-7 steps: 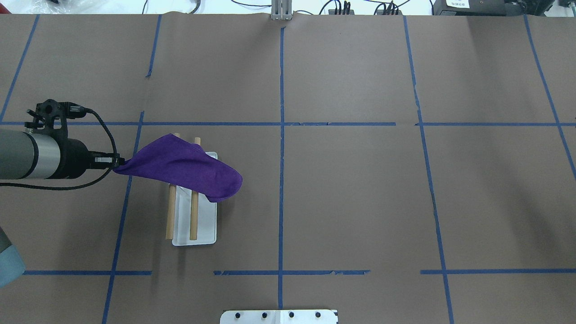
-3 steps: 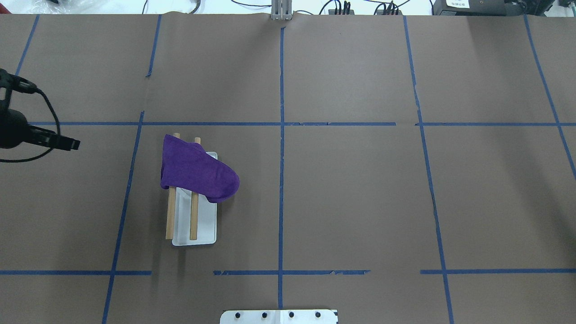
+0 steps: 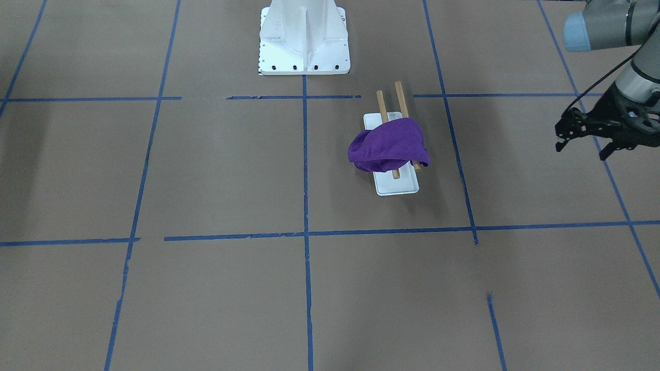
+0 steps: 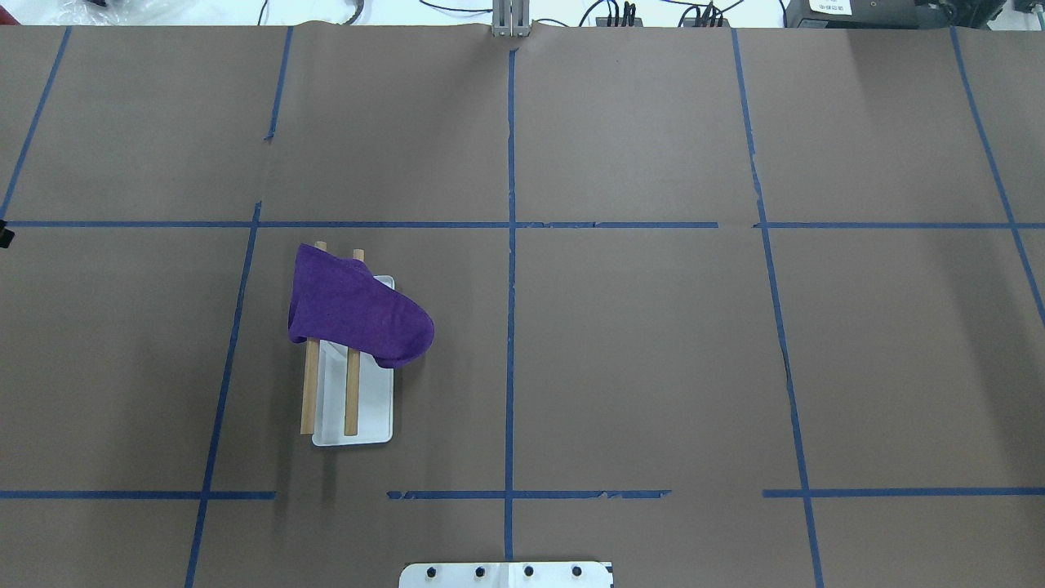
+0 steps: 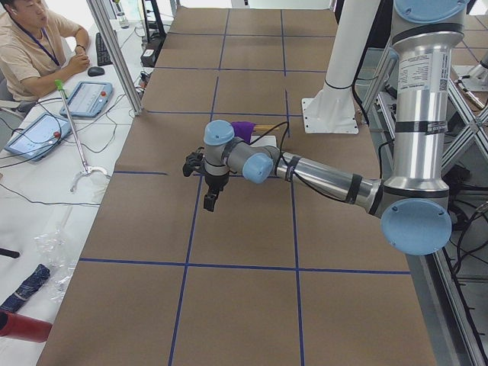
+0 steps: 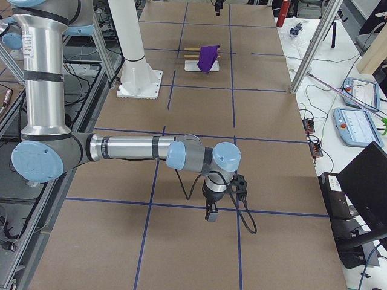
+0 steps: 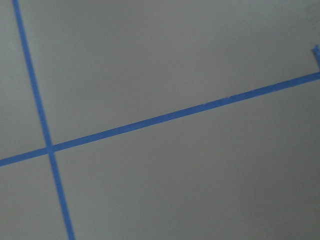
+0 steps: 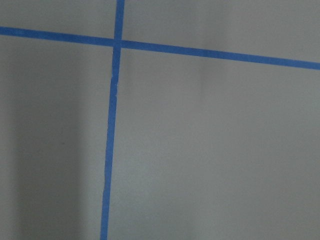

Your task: Hang towel on rack

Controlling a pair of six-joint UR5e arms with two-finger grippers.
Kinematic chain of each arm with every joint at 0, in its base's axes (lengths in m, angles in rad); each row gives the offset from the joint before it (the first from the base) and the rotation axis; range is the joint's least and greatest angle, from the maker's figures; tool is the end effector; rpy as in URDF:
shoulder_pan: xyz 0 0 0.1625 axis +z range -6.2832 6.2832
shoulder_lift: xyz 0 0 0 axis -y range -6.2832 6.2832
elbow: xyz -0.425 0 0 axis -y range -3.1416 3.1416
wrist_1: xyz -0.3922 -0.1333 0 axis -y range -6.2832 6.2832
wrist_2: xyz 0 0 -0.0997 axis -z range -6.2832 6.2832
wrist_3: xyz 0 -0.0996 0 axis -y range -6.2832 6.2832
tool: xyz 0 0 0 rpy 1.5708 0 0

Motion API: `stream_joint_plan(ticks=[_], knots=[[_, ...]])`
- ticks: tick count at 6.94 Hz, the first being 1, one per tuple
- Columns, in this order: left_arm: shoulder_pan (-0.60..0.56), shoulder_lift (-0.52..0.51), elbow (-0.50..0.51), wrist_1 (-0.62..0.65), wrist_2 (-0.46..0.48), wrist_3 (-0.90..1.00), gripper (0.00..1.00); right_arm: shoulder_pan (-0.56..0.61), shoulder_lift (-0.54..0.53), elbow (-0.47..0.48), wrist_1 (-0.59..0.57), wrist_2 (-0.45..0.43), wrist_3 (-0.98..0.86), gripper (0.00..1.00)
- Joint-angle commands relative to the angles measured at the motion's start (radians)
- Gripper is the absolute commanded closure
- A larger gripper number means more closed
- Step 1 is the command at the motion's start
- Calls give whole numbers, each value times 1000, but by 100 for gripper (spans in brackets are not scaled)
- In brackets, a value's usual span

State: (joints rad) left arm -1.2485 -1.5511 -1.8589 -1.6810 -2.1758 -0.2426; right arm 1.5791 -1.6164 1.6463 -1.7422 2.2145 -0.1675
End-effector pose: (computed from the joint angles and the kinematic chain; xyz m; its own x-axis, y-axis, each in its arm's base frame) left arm 0.0834 -0.4916 0.5227 0.7634 0.2347 -0.6018 -0.1143 0.9660 0.2319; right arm 0.0773 -0.4595 0.6683 0.7893 -0.0750 0.6094 0.1251 0.9913 -0.0400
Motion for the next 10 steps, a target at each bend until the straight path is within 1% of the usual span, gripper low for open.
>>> stream_joint_plan(ticks=[1, 2, 3, 4, 5, 6, 7, 10], knots=[[-141, -4, 32, 153, -24, 219, 0, 25, -34, -8, 87, 30, 31, 0], [-190, 3, 88, 162, -24, 317, 0, 25, -34, 0, 90, 46, 90, 0], [-219, 3, 137, 174, -24, 351, 0, 25, -25, 16, 92, 47, 124, 0], [-229, 17, 142, 176, -27, 361, 0, 21, -20, 32, 95, 47, 190, 0], [-233, 67, 135, 156, -89, 364, 0, 15, -20, 36, 95, 47, 198, 0], [-262, 72, 123, 168, -113, 362, 0, 13, -19, 38, 95, 47, 198, 0], [-281, 54, 136, 175, -108, 352, 0, 13, -17, 38, 95, 47, 198, 0], [-290, 57, 124, 159, -101, 358, 0, 13, -16, 47, 95, 48, 200, 0]])
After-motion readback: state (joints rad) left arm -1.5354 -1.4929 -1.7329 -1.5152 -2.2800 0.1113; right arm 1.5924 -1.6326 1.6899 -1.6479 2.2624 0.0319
